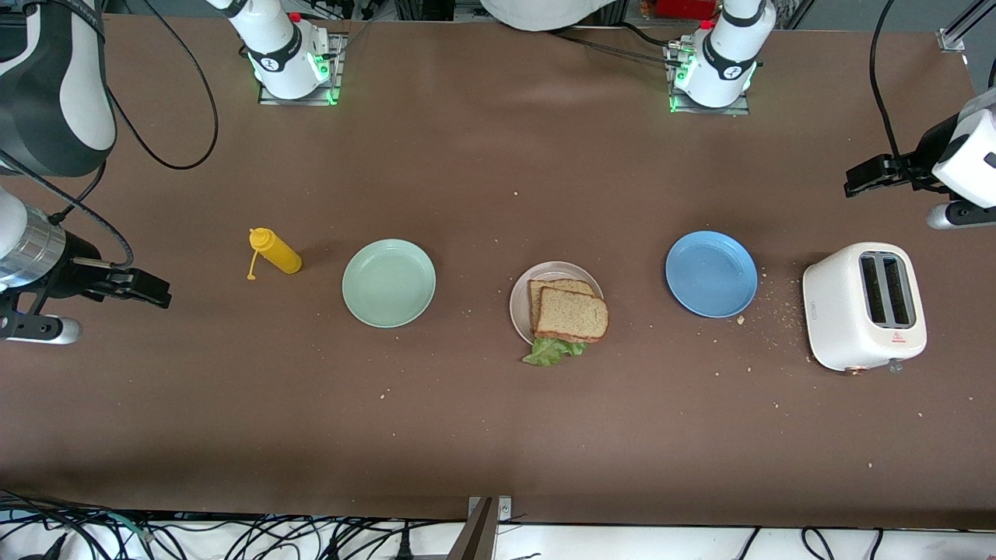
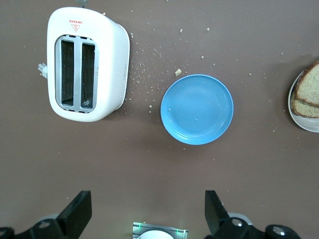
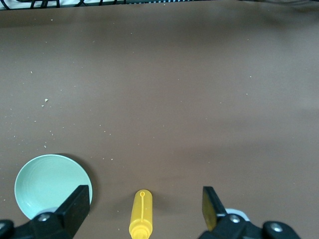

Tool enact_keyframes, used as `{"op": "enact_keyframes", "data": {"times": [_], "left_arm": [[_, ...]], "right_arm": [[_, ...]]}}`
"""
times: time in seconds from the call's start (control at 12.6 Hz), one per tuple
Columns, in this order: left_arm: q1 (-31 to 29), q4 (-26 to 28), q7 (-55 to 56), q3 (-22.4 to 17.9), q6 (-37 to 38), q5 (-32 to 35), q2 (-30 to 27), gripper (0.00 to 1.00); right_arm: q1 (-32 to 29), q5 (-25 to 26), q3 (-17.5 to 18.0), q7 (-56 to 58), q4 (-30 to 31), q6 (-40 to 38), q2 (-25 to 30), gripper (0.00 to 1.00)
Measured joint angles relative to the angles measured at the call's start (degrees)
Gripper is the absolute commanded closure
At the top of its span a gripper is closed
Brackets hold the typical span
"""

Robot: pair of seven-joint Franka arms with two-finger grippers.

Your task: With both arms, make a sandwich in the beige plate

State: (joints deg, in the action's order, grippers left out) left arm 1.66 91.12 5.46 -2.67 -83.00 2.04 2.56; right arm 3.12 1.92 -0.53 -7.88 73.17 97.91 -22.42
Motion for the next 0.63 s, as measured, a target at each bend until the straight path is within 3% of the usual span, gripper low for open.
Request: {"op": "enact_keyframes", "data": {"times": [0.63], "left_arm": [[0.28, -1.65, 0.11, 0.16, 0.0, -0.04, 0.18, 0.0]], "right_arm": [[0.11, 0.0, 0.03, 0.0, 0.06, 0.03, 0.0, 0.0]]}}
